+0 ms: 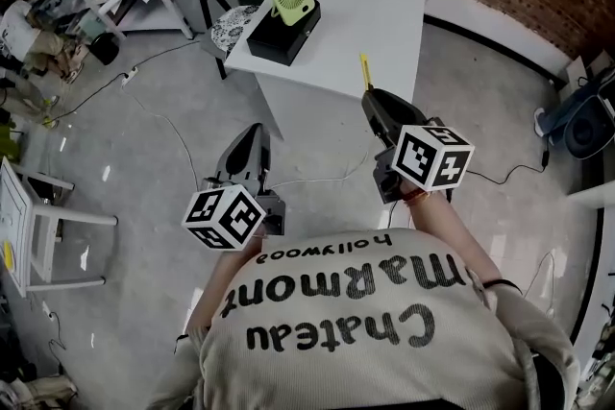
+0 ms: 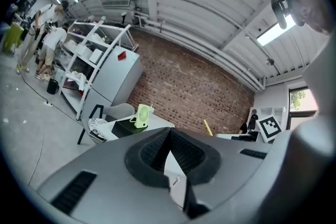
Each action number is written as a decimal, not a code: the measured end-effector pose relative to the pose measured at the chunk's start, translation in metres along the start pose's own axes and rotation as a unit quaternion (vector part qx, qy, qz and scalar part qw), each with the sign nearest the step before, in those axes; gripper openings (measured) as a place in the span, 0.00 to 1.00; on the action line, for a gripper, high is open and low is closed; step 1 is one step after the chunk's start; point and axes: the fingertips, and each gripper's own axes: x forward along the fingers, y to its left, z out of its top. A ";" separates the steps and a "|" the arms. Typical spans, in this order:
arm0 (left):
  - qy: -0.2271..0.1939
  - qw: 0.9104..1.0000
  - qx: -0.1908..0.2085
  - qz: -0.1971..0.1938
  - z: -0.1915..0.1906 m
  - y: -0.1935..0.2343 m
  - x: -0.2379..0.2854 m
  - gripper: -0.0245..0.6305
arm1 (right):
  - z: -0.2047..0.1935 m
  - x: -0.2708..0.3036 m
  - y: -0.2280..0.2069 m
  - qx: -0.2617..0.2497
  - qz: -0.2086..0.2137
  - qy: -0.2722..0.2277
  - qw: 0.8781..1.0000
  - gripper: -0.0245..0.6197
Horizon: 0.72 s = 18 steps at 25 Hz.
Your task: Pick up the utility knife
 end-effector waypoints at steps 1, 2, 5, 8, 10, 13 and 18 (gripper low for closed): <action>-0.004 1.000 0.002 0.008 0.003 -0.001 0.001 0.04 | 0.004 0.000 -0.002 -0.008 -0.002 0.000 1.000 0.15; -0.009 1.000 0.003 0.014 0.006 -0.003 0.003 0.04 | 0.009 0.001 -0.004 -0.015 -0.004 -0.001 1.000 0.15; -0.023 0.999 0.009 0.029 0.015 -0.008 0.006 0.04 | 0.022 0.003 -0.009 -0.035 -0.003 -0.006 0.999 0.15; -0.031 0.999 0.012 0.042 0.017 -0.013 0.009 0.04 | 0.030 0.007 -0.011 -0.047 0.010 -0.008 0.999 0.15; -0.033 0.998 0.011 0.050 0.015 -0.014 0.009 0.04 | 0.032 0.008 -0.012 -0.052 0.020 -0.008 0.998 0.15; -0.037 0.997 0.009 0.060 0.013 -0.018 0.010 0.04 | 0.033 0.008 -0.014 -0.058 0.033 -0.007 0.998 0.15; -0.035 0.997 0.010 0.066 0.009 -0.027 0.012 0.04 | 0.034 0.007 -0.018 -0.063 0.046 -0.001 0.997 0.15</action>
